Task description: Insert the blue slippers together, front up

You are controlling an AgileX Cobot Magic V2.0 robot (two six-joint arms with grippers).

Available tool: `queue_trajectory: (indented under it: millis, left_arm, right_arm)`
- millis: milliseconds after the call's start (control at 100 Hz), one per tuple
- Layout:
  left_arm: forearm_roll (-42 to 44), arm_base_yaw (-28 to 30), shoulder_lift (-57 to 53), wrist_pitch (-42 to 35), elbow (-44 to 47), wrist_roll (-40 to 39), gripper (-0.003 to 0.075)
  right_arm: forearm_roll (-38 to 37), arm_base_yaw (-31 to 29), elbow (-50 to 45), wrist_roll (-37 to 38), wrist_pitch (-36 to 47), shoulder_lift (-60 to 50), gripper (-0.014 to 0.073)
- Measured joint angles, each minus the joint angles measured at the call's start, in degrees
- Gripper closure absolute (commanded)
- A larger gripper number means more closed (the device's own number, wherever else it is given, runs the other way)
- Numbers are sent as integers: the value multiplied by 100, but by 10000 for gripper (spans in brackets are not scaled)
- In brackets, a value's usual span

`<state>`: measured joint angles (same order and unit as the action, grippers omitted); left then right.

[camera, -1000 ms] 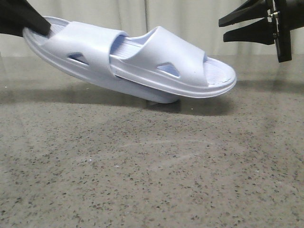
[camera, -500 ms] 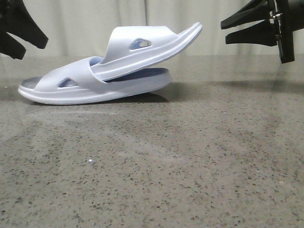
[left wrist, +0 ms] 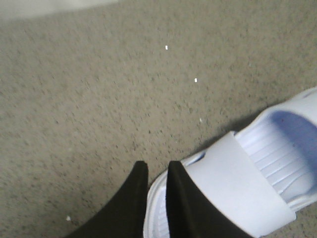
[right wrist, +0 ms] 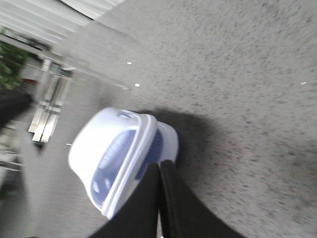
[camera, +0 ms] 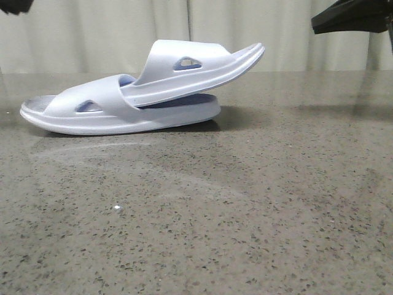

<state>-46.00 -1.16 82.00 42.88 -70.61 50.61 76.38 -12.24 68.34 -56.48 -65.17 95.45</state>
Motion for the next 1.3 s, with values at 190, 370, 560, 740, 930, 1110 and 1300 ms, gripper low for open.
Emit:
queue_trajectory:
  millis: [190,370,560,740,930,1110,1300]
  left_arm:
    - [-10,0,-946,-777,114,64,705]
    - [-192,0,-1760,-1088,595,229,705]
    - [-1151,0,-2612,-1490,1804,1243,705]
    - [-2275,0,-3807,-1848,3101,2422,705]
    - [-2788,0,-5101,-1991,4139,2710,705]
    - [-3026,0,-6114,-1953,4757,2747,705]
    - [-3084,0,-6679,-1920,5167,2755,705]
  right_arm:
    - [-737,47,-279,-63,1071,-1085,673]
    - [-668,56,-875,-421,1779,-2075,673]
    - [-404,56,-1952,-916,2218,-2944,673]
    - [55,56,-3279,-1538,2746,-4201,673]
    - [494,56,-4469,-2033,2999,-5608,673]
    - [532,147,-5189,-2094,2999,-6600,673]
    - [487,255,-5409,-2104,3076,-6970,673]
